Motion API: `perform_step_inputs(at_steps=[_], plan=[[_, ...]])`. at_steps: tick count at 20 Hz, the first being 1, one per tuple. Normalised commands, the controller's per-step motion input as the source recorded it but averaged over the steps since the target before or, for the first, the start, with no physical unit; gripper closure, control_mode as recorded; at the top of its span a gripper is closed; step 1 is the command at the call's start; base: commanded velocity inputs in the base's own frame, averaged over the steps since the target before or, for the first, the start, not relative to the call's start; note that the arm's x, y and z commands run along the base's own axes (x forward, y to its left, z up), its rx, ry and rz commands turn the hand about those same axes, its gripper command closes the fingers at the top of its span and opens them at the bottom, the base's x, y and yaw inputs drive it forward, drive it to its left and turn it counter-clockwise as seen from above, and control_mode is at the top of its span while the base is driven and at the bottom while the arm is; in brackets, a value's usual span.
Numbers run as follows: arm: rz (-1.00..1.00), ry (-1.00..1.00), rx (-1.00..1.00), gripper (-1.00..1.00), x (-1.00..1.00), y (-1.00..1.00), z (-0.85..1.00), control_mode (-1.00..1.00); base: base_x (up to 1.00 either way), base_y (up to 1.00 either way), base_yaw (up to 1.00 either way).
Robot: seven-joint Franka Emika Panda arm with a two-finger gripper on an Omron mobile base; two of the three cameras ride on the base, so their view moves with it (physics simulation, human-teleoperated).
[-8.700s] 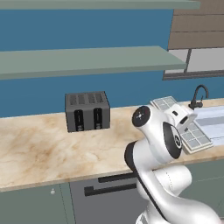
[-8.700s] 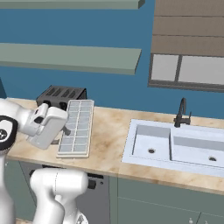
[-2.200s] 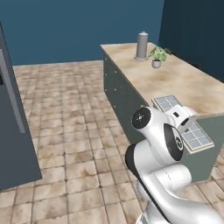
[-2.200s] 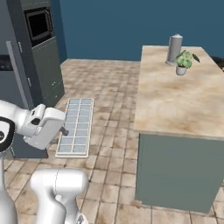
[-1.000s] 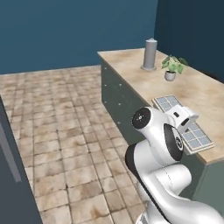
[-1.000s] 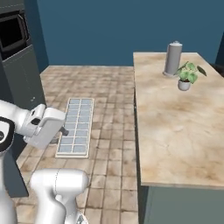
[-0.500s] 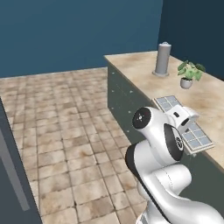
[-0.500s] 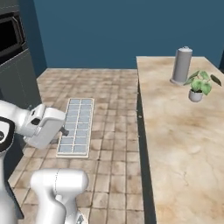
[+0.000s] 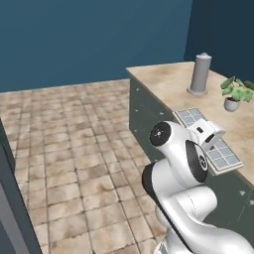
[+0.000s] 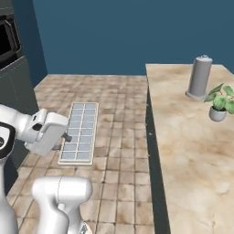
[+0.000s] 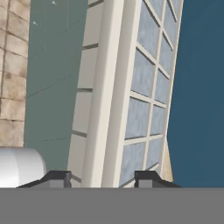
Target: The ice cube tray has been filled with water. Take the tray and place it in the freezer to make ice. Close the freezer door after placing the tray.
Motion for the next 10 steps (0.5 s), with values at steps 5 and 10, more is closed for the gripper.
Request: perform_step_inputs(at_steps=[5, 10], plan=[[0.0, 0.0, 0.0, 1.0, 0.0, 0.0, 0.0, 1.0, 0.46, 0.04, 0.27], [0.0, 0.0, 0.0, 1.0, 0.0, 0.0, 0.0, 1.0, 0.26, 0.0, 0.52]])
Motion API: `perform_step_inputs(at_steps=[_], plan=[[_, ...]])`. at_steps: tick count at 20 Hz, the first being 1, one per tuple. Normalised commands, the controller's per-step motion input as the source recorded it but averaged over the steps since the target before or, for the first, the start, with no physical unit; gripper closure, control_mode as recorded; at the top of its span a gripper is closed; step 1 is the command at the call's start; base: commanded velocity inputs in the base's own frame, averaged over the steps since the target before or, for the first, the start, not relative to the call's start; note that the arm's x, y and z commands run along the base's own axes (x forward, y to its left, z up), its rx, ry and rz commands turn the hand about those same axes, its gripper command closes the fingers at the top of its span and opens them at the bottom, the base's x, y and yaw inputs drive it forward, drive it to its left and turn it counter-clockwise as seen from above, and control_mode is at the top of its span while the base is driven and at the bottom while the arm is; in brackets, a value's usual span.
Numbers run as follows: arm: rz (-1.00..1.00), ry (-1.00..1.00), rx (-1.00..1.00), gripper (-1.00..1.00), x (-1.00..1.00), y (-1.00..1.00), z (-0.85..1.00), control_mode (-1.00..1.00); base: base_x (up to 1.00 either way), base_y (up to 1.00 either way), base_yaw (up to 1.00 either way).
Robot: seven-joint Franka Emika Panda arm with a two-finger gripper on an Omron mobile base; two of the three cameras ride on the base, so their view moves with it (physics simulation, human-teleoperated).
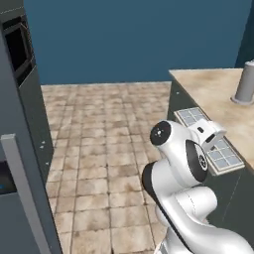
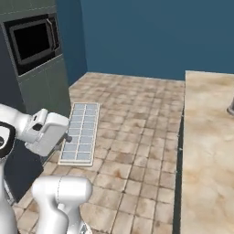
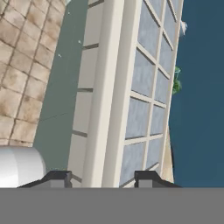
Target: The ice cube tray has been filled with water. Take the tray and place it in the freezer to make ice. Close the freezer door after placing the tray.
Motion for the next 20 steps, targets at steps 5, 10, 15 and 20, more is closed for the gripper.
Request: perform_step_inputs(at_steps=[5, 10, 15, 20], plan=[[0.0, 0.0, 0.0, 1.0, 0.0, 0.0, 0.0, 1.0, 0.21, -0.02, 0.66], [0.0, 0.0, 0.0, 1.0, 0.0, 0.0, 0.0, 1.0, 0.25, -0.29, 0.61], [0.0, 0.0, 0.0, 1.0, 0.0, 0.0, 0.0, 1.0, 0.21, -0.42, 0.56], [0.0, 0.0, 0.0, 1.0, 0.0, 0.0, 0.0, 1.0, 0.13, -0.48, 0.55]])
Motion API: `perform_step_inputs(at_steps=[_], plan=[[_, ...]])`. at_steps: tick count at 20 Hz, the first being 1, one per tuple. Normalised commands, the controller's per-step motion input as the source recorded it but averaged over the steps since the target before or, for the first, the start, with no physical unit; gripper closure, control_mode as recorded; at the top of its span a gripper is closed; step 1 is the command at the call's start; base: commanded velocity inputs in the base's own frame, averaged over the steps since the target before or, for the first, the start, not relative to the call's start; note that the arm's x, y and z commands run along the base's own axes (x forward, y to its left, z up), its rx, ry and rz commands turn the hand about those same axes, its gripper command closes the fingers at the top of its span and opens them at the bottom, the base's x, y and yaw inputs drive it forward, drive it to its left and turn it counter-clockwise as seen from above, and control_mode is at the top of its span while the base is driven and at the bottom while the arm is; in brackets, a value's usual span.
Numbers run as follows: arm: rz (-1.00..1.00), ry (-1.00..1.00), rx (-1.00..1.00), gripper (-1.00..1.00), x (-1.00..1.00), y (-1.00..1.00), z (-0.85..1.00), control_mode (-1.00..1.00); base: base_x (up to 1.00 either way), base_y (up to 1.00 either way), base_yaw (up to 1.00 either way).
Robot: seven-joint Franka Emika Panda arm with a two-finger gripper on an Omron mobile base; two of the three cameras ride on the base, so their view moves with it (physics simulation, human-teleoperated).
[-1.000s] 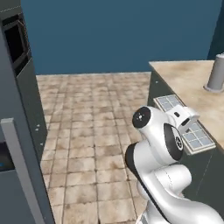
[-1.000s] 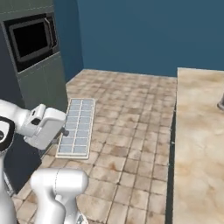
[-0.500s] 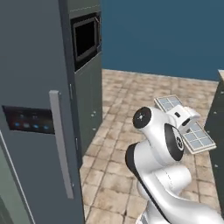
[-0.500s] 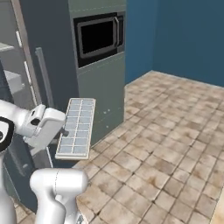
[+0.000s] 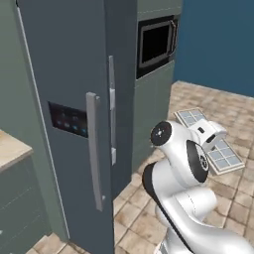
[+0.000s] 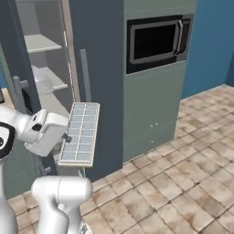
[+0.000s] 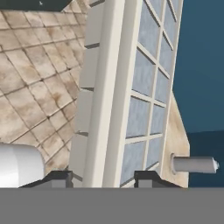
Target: The ice cube tray has been filled with water. Take the tray and place it in the freezer to make ice. Close the freezer door after placing the tray.
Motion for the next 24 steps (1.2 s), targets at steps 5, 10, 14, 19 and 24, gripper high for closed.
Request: perform_step_inputs(at_steps=[5, 10, 14, 19, 24], plan=[[0.0, 0.0, 0.0, 1.0, 0.0, 0.0, 0.0, 1.0, 0.03, -0.54, 0.43], [0.0, 0.0, 0.0, 1.0, 0.0, 0.0, 0.0, 1.0, 0.02, -0.61, 0.38], [0.0, 0.0, 0.0, 1.0, 0.0, 0.0, 0.0, 1.0, 0.05, -0.65, 0.37], [0.0, 0.0, 0.0, 1.0, 0.0, 0.0, 0.0, 1.0, 0.07, -0.68, 0.41], [0.0, 0.0, 0.0, 1.0, 0.0, 0.0, 0.0, 1.0, 0.07, -0.6, 0.43]])
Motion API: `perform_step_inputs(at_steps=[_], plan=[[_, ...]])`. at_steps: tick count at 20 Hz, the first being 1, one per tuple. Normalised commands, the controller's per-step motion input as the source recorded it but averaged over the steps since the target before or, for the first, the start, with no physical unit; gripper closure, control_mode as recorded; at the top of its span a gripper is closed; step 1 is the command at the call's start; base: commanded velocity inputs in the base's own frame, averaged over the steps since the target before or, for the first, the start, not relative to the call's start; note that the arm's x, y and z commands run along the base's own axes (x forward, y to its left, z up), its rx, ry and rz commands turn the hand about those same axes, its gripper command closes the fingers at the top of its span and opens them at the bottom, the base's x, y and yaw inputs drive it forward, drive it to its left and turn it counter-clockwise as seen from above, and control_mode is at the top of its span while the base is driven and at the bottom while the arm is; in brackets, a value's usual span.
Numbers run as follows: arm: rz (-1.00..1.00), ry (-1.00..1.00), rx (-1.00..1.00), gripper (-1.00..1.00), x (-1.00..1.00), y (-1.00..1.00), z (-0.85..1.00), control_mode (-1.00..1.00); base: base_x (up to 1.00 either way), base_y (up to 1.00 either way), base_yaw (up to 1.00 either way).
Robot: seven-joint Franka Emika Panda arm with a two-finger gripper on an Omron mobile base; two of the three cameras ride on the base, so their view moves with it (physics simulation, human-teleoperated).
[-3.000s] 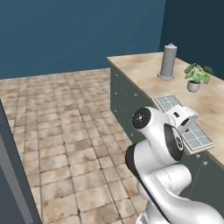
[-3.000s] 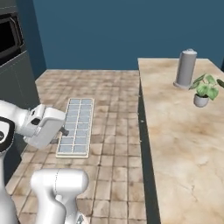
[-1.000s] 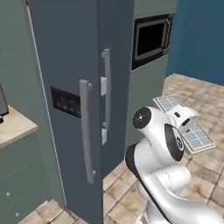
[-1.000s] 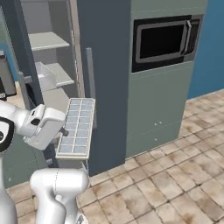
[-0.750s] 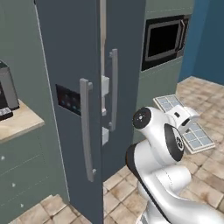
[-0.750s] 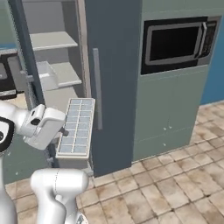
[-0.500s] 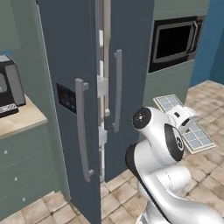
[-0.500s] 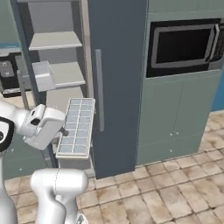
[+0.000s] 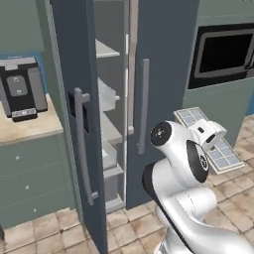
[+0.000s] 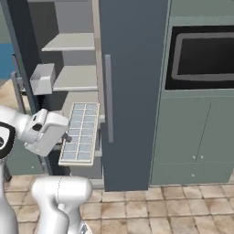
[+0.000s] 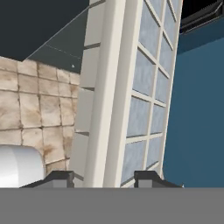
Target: The ice cube tray has been filled with water. Take the tray and place it in the freezer to make ice. Close the freezer door after placing the tray.
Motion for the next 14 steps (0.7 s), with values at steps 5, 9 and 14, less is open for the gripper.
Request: perform_step_inputs(at_steps=[5, 9, 14], plan=[[0.0, 0.0, 0.0, 1.0, 0.0, 0.0, 0.0, 1.0, 0.04, -0.6, 0.43], [0.0, 0.0, 0.0, 1.0, 0.0, 0.0, 0.0, 1.0, 0.0, -0.58, 0.41], [0.0, 0.0, 0.0, 1.0, 0.0, 0.0, 0.0, 1.0, 0.04, -0.33, 0.22]])
